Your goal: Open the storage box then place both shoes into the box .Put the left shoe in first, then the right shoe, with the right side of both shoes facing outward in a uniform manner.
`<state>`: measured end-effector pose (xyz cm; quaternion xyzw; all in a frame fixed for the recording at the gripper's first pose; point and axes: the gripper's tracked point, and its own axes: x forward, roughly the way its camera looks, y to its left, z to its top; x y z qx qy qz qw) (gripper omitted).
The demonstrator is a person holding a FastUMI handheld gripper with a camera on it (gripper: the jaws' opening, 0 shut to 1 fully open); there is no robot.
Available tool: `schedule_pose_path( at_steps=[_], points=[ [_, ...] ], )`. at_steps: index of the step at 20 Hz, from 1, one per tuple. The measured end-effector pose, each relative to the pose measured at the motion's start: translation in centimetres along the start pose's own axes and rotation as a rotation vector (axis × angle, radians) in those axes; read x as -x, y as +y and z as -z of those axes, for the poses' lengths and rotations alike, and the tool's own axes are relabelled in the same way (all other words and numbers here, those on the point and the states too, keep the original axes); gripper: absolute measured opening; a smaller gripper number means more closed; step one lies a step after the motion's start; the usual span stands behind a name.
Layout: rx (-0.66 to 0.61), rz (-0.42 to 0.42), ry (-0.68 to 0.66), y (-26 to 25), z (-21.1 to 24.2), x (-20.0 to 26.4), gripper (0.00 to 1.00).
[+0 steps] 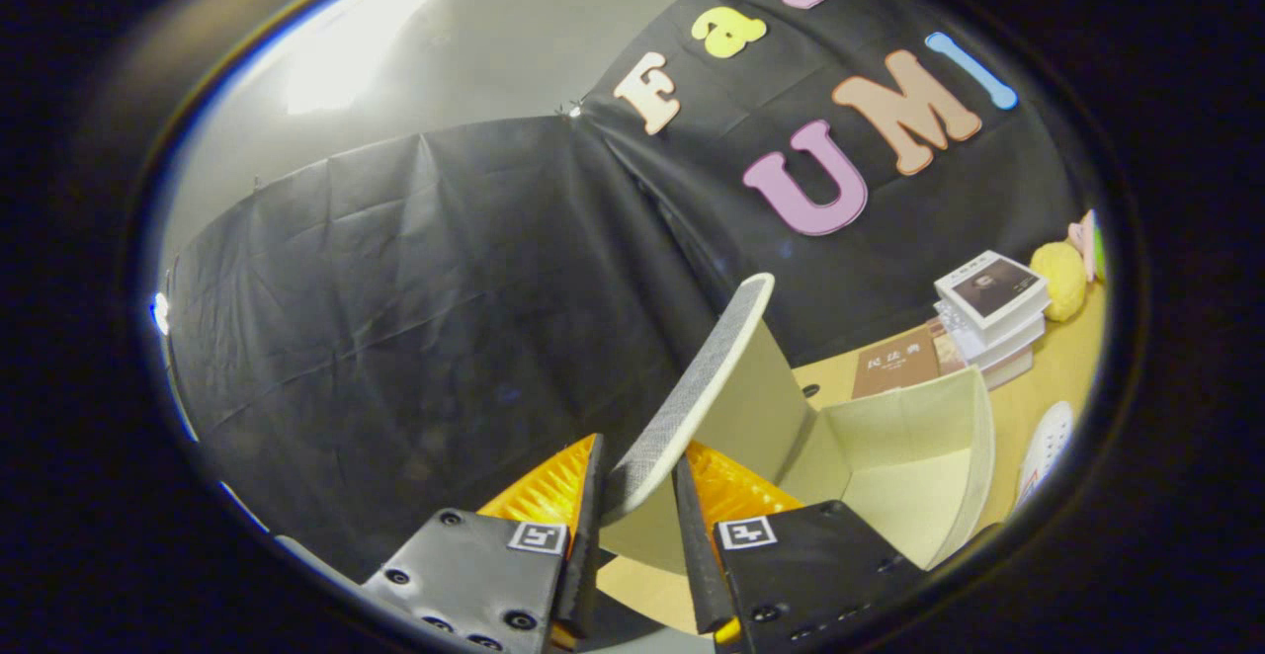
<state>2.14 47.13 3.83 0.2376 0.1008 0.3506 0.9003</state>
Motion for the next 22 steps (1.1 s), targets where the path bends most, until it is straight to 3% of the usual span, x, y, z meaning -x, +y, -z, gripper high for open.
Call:
schedule_pose_path(
  at_steps=[9,19,22],
  points=[
    [-0.057,-0.049,0.041,0.0,2.1,-1.6,0.99],
    [0.030,-0.148,0.052,4.3,2.8,-0.9,1.00],
    [0.069,-0.123,0.061,3.0,2.7,0.2,1.00]
  ],
)
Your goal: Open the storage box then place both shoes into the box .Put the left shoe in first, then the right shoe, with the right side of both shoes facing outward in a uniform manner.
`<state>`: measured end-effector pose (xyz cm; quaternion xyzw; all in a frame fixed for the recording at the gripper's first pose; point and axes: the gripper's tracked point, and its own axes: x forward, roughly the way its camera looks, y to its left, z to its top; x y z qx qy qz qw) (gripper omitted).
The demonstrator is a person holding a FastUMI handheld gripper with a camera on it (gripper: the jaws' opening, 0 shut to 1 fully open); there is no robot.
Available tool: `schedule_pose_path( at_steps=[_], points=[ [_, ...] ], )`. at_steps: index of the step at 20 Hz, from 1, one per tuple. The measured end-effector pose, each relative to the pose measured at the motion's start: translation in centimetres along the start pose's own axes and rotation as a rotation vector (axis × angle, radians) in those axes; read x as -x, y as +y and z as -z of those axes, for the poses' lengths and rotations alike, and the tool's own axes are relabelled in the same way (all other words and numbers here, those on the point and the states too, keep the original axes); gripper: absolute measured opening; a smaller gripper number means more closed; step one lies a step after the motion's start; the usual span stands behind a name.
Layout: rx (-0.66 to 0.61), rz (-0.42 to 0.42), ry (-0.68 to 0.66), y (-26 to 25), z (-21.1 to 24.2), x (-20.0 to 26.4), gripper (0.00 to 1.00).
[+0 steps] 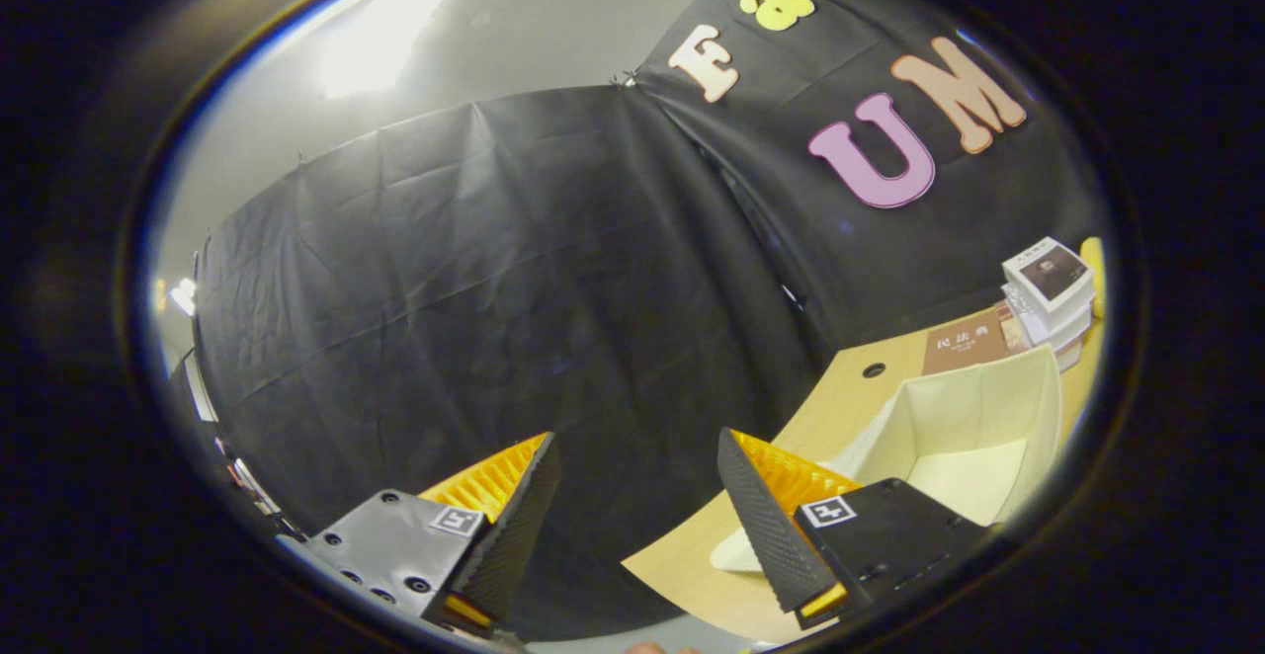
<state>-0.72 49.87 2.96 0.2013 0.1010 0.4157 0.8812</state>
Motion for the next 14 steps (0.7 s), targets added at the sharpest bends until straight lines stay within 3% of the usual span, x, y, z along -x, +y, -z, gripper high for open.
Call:
schedule_pose_path(
  at_steps=[5,11,14],
  points=[
    [0.096,0.139,-0.038,-5.3,-1.2,4.6,1.00],
    [0.236,0.397,-0.028,-14.1,-1.9,13.1,1.00],
    [0.236,0.502,0.008,-18.0,-1.1,16.7,1.00]
  ],
)
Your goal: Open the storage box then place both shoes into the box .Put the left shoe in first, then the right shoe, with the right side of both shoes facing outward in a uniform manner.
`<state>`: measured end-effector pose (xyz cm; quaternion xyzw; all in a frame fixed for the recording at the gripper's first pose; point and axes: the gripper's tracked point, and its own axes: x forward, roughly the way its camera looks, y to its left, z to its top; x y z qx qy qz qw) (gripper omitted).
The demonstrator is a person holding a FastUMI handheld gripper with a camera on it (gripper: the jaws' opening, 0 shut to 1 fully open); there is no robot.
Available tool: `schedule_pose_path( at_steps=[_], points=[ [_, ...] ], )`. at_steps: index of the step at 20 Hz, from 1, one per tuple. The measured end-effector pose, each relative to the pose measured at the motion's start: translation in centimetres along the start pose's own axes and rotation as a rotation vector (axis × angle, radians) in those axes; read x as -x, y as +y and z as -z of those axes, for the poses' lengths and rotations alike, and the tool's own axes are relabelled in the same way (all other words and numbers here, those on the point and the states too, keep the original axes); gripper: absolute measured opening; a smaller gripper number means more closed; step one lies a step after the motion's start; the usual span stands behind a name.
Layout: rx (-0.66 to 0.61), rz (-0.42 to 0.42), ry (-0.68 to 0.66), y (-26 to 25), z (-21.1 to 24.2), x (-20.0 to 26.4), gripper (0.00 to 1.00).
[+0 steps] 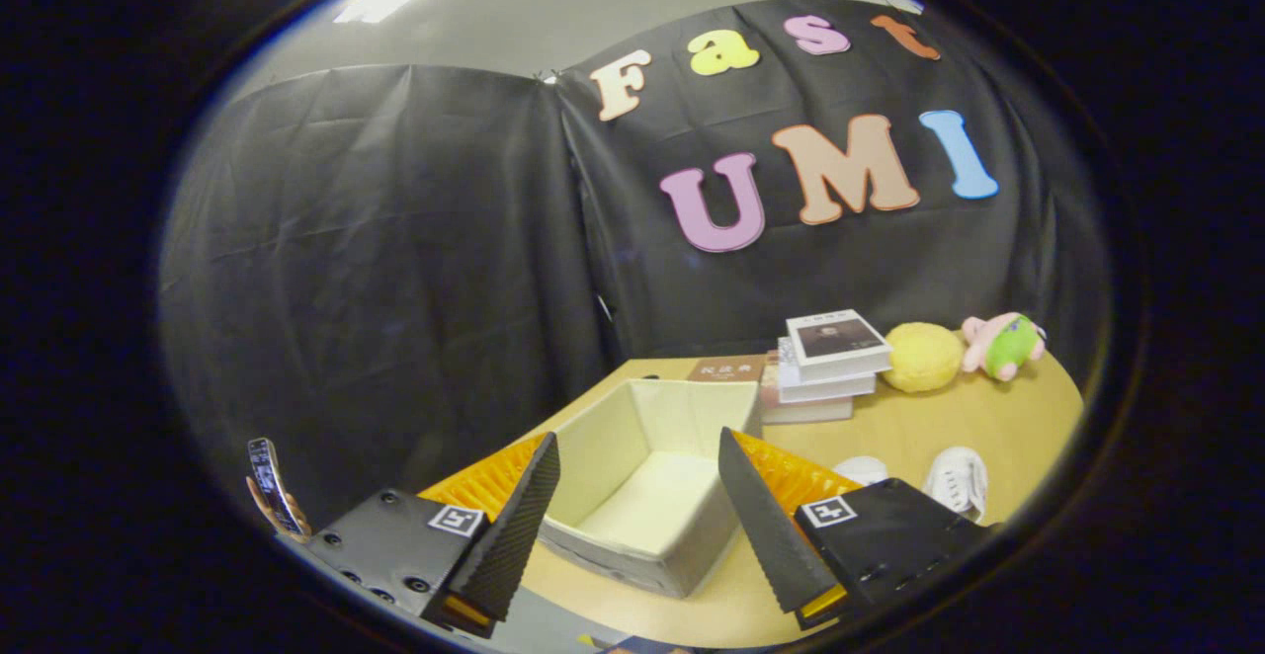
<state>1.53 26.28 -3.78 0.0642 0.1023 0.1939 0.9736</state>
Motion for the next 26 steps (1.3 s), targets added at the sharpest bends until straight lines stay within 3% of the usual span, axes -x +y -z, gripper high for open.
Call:
schedule_pose_path(
  at_steps=[5,17,22,26],
  points=[
    [0.011,0.164,0.081,-7.7,3.0,1.0,0.99],
    [-0.054,0.418,0.344,-18.8,13.9,0.7,0.98],
    [-0.011,0.470,0.385,-20.4,15.4,-0.2,0.80],
    [-0.021,0.458,0.426,-20.7,16.6,-1.8,0.66]
  ],
)
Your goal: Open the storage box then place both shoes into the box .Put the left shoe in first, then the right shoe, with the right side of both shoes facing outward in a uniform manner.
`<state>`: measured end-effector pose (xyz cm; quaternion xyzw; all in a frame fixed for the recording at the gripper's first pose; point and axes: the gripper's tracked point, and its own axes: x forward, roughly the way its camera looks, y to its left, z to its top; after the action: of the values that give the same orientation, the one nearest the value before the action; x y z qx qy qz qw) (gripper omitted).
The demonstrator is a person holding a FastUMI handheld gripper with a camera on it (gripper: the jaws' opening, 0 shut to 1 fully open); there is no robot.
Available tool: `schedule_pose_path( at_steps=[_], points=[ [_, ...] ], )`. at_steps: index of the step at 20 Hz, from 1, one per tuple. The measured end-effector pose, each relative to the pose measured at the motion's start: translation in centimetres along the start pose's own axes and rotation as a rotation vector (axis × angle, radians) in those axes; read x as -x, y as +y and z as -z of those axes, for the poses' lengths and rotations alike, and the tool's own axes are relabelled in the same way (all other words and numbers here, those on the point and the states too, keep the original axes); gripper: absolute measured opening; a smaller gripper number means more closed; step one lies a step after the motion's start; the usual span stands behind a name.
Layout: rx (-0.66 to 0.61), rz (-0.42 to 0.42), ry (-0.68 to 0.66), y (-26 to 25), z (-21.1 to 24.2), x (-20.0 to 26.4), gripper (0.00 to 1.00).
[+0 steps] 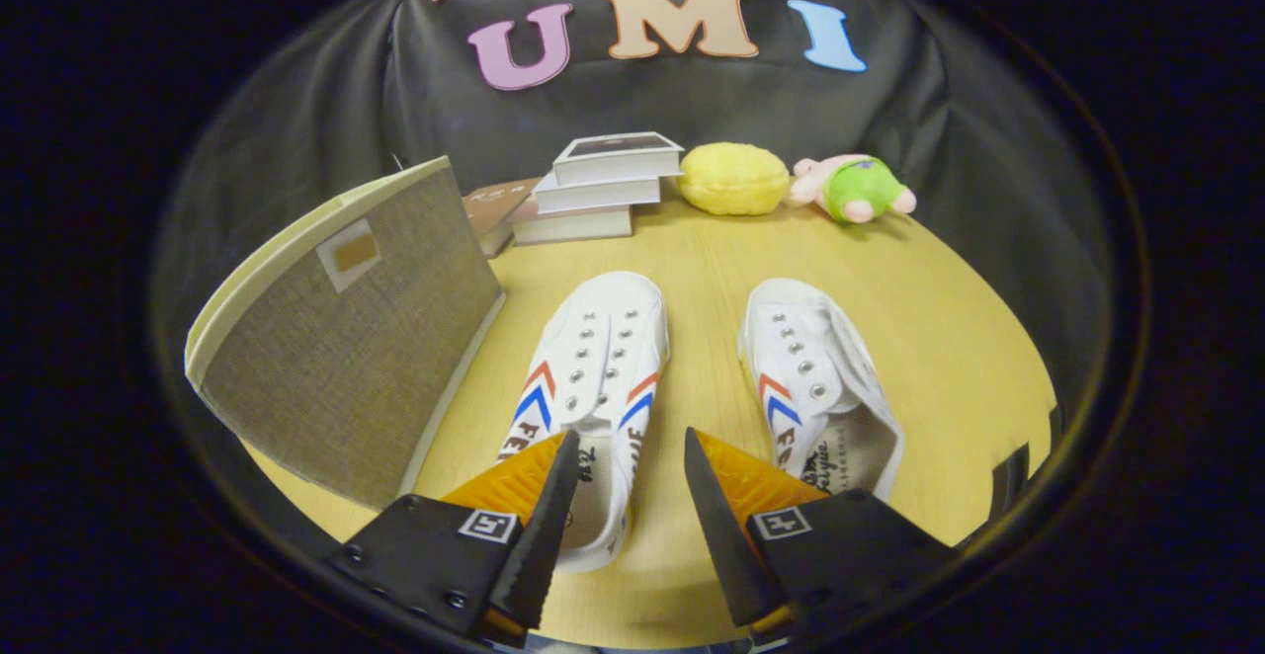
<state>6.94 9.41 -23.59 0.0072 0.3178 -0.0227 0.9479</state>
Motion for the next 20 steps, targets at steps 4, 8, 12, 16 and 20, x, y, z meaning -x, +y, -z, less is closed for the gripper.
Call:
schedule_pose_path(
  at_steps=[4,8,12,16,20],
  points=[
    [-0.058,-0.080,0.050,1.4,0.4,-0.8,0.40],
    [-0.119,-0.113,0.080,1.3,0.7,-0.8,0.33],
    [-0.194,-0.141,0.123,0.9,0.7,-0.7,0.22],
    [-0.306,-0.185,0.088,0.3,0.3,-0.8,0.11],
    [-0.420,-0.255,0.067,0.3,0.1,-1.1,0.06]
  ],
)
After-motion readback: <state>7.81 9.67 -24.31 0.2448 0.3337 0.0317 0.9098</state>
